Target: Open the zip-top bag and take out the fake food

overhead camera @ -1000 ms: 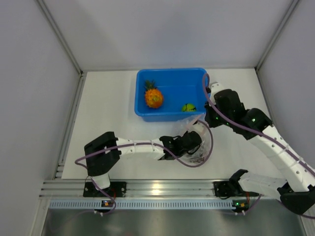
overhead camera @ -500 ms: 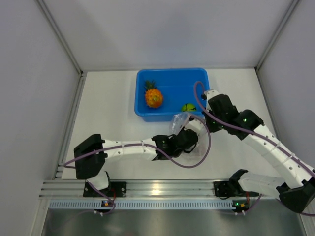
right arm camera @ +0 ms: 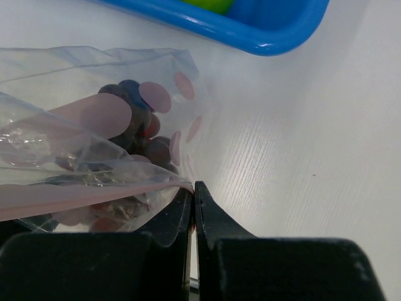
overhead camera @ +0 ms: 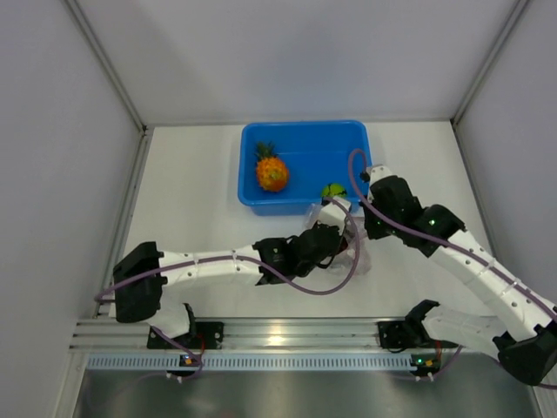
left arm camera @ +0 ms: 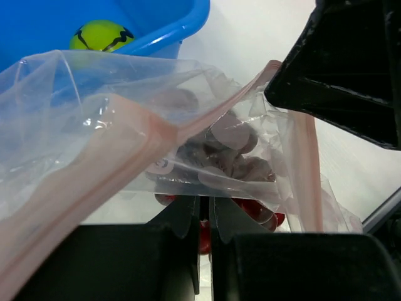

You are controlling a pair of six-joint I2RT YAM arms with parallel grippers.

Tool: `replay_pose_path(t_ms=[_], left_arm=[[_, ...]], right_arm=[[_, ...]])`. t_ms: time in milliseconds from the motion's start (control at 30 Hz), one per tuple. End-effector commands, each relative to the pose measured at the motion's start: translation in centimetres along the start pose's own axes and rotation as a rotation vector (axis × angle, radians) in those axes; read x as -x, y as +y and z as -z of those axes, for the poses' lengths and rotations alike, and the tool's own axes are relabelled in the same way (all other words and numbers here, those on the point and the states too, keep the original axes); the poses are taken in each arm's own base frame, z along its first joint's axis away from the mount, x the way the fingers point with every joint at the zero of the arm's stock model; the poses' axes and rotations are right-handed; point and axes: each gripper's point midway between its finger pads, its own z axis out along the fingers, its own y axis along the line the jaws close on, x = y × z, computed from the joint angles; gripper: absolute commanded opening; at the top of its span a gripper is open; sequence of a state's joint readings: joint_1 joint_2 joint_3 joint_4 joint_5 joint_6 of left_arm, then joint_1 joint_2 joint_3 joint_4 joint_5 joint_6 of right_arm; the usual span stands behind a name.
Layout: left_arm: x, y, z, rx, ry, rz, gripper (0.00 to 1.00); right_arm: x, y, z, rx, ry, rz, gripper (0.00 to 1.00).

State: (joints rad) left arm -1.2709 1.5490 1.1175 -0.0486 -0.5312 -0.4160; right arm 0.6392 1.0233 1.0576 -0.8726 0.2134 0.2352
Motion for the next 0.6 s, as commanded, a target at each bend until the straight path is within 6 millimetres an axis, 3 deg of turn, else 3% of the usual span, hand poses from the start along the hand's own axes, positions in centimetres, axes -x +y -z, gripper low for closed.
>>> replay_pose_path(t_ms=[0,367,567], left_arm=[[4.6,-1.3,2.0,-0.081,-0.139,0.108,0.00],[1.3,0.2,2.8,-0.080,-0.074,0.081,0.00],[-2.3,-1.4,2.7,-0.191,0.040,0.034,0.00]], right_arm=[[0.0,-3.8,-0.2,-0.193,-0.011,-0.023,0.00],[3.8,-8.7,2.8,-0.467,-0.089,-0.025,0.00],[6.6,-9.2,4.8,-0.493,-0.193,-0.080,0.00]])
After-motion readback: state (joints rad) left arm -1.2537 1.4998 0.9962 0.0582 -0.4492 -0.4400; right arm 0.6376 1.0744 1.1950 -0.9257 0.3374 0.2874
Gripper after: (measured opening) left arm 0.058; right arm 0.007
